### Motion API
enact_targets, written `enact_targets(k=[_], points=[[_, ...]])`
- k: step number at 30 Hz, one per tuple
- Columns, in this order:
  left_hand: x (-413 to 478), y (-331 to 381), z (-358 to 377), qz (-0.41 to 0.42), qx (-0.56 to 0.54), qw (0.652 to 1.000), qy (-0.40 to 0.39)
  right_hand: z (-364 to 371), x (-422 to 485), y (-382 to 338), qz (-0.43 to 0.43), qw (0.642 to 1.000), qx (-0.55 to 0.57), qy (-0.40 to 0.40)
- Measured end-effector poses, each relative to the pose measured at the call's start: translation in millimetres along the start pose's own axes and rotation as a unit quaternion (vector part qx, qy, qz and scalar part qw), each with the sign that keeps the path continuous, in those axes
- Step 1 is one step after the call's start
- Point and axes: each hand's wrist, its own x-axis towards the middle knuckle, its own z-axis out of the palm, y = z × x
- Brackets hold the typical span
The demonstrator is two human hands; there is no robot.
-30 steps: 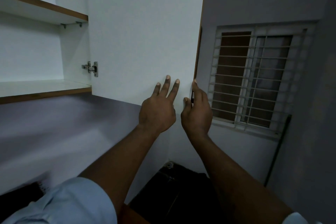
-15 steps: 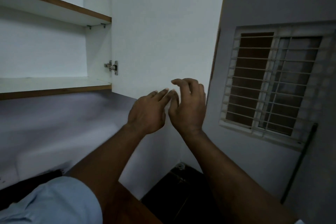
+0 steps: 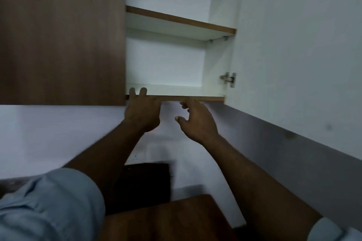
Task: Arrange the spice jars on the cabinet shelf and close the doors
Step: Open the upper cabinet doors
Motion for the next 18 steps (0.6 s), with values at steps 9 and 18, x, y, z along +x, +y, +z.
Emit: enact_targets(k=[9, 18], points=[[-62.1, -117.4, -2.4, 0.019, 0.141, 0.989, -0.030, 100.6, 73.9, -87.2, 0.011, 0.969, 0.215, -0.120], [-96.9, -152.4, -12.9, -0.127, 0.107, 0.984, -0.060, 145.2, 95.0, -122.6, 0.051, 0.942, 0.317, -0.099]])
